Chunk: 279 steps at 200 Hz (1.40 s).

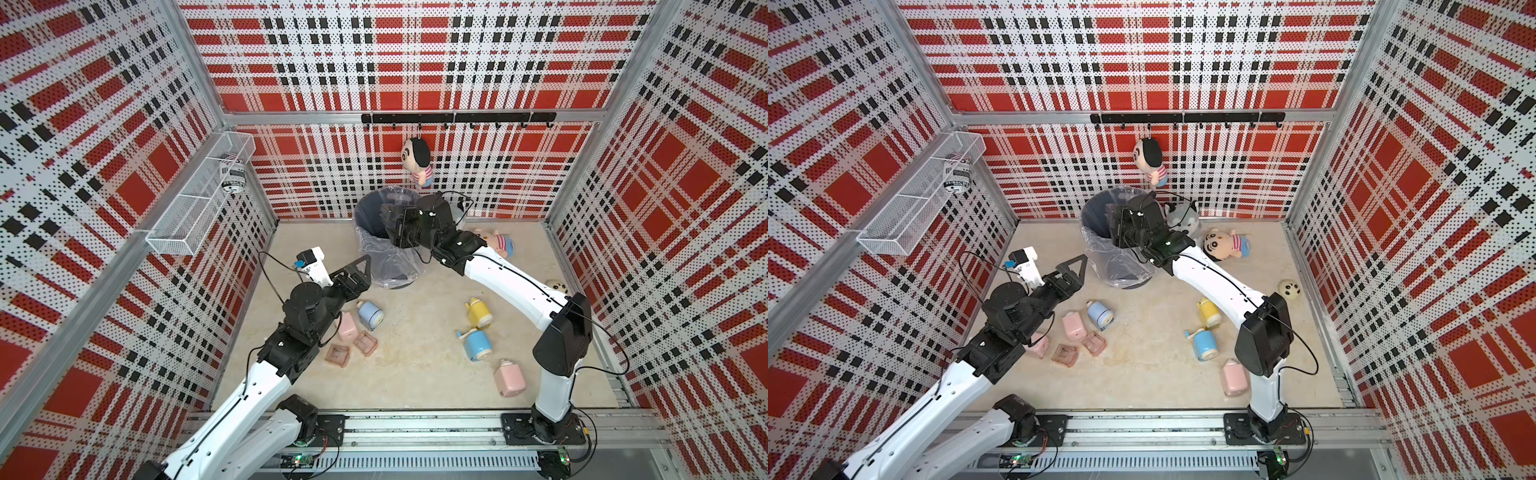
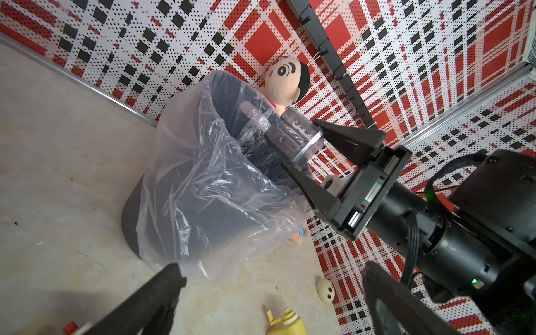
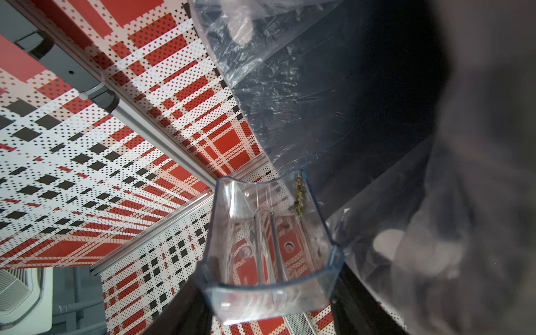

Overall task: Take out the pencil sharpener tray and clean the shavings
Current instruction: Pour the shavings into the trash bin.

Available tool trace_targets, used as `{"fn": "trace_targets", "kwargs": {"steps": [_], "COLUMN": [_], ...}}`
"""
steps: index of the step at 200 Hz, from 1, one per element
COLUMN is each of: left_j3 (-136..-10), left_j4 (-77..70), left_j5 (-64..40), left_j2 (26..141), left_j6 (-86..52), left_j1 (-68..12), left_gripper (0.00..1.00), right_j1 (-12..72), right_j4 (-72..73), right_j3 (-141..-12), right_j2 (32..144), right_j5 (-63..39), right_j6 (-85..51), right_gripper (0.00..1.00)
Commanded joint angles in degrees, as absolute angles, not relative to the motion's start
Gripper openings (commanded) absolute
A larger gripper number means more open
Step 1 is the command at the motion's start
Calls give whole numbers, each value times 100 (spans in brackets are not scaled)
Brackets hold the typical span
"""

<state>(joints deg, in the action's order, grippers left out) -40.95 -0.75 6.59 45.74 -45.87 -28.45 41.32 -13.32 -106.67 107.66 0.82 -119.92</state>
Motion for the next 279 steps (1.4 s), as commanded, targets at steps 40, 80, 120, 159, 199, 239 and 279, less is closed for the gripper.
{"fn": "trace_targets", "kwargs": {"steps": [40,80,120,159,199,239,279], "left_j3": [-4329,-4219,-4227,-4236,-4254,-4219,-4258], "left_j4": [88,53,50,53,53,35,26], "left_j5": [823,786,775,779,756,759,696], "left_j2": [4438,4417,4438,4438,4438,4434,4465], "left_j6": [-4403,-4469,-4482,-4474,-4474,-4489,-4491], "left_j1": [-2870,-2866,-2872,-2870,-2867,-2874,-2882], "left_gripper": [98,98,98,98,98,98,98], "right_j1": [4087,4070,4069,4068,4061,4043,4043], "right_j4": [-909,-389,-474,-373,-462,-128,0], "right_j3": [-10427,-9391,-9638,-9813,-10078,-9504,-9608], "right_j2": [10519,10248,10300,10335,10259,10234,10301], "right_j5": [9,66,63,18,94,38,48], "right_j6": [-12765,-13115,-13015,-13035,-12867,-13196,-13421], "right_gripper": [47,47,47,47,47,47,47]}}
